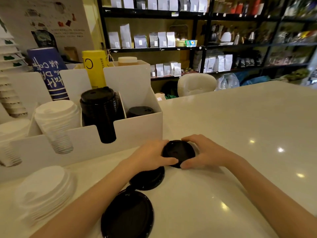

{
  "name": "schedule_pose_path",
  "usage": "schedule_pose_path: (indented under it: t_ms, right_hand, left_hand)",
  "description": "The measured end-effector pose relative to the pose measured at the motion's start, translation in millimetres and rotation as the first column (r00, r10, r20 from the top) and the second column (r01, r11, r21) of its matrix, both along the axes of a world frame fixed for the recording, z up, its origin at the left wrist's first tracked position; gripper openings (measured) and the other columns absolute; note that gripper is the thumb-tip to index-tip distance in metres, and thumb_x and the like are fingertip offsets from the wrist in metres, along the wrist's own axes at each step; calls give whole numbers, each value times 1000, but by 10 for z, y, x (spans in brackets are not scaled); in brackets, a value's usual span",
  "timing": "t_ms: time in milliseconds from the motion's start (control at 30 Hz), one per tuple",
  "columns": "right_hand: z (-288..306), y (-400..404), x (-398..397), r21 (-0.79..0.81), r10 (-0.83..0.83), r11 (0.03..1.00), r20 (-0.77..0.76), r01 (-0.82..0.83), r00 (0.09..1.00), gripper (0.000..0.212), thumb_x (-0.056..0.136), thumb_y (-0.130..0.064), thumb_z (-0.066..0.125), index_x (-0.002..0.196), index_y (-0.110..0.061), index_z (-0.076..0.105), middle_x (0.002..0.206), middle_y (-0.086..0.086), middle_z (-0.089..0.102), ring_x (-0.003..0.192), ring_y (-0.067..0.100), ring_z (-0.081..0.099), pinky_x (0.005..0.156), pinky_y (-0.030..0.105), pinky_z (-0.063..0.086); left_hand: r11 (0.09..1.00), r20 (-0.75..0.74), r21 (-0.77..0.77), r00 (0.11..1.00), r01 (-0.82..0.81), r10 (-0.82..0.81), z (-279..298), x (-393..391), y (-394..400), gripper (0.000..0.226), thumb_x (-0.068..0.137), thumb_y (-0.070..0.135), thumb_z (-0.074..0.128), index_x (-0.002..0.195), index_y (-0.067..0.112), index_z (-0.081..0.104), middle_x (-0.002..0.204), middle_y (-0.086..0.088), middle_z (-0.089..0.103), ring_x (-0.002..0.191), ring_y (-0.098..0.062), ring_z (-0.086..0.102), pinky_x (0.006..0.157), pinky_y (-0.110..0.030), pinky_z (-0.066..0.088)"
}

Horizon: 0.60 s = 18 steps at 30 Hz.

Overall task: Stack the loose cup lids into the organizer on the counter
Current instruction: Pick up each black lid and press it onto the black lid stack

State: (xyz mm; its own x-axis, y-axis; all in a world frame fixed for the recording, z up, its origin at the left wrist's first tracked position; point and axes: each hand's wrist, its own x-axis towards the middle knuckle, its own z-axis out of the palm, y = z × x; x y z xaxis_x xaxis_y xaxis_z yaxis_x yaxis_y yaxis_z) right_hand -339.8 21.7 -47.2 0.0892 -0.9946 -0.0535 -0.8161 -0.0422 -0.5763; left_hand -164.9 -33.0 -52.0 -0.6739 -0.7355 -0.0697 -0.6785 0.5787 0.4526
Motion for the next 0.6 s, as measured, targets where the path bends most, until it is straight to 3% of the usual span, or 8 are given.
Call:
schedule_pose_path:
  t_ms: [67, 133, 267, 400, 533, 600]
  right_hand:
    - [-8, 18, -7, -31, 12, 999, 37, -11, 999, 60, 65, -31, 78, 118, -20, 53, 115, -2, 55, 101, 9, 46, 74, 10, 37]
    - [-36, 17, -32, -44, -3, 999, 58, 6, 998, 63, 63, -32, 79, 119, -24, 51, 112, -8, 52, 102, 8, 46, 74, 10, 38]
    - [-60, -16, -71, -65, -32, 997, 81, 37, 996, 70, 59, -36, 80, 121, -26, 49, 114, -11, 52, 108, 9, 47, 82, 16, 39]
    - [89, -26, -100, -142, -24, 989, 128, 42, 991, 70, 59, -35, 81, 121, -27, 51, 118, -8, 57, 108, 9, 50, 90, 20, 41]
    - [401, -53, -41, -256, -1, 966, 138, 37, 990, 72, 56, -39, 81, 121, -26, 51, 117, -4, 59, 107, 14, 54, 93, 33, 46]
    - [569, -78, 27, -333, 22, 942, 149, 30, 989, 77, 49, -49, 76, 119, -27, 52, 114, -6, 59, 104, 11, 55, 89, 28, 48]
  left_hand:
    - [1000, -25, -9, 1000, 9, -9, -12, -7, 0, 52, 73, 51, 60, 117, 24, 50, 109, -3, 63, 95, -19, 56, 84, -38, 49]
    - [1000, -25, -24, 1000, 18, -19, -29, -6, -4, 53, 71, 52, 61, 115, 25, 51, 106, -1, 64, 92, -18, 56, 81, -38, 49]
    - [999, -75, -30, 997, 26, -28, -29, -7, 3, 58, 71, 49, 64, 122, 27, 46, 117, 0, 60, 104, -18, 54, 86, -31, 46]
    - [997, -208, -77, 978, 3, -19, 135, 26, 8, 63, 72, 43, 66, 127, 24, 43, 126, 2, 55, 111, -14, 48, 84, -21, 37]
    - [995, -415, -90, 910, -38, -2, 390, 103, 10, 55, 71, 38, 68, 121, 31, 47, 98, 26, 48, 93, 5, 42, 69, -3, 36]
    - [989, -482, -120, 876, -86, 18, 505, 177, -16, 59, 71, 39, 68, 124, 31, 45, 101, 24, 47, 96, 4, 42, 78, -6, 35]
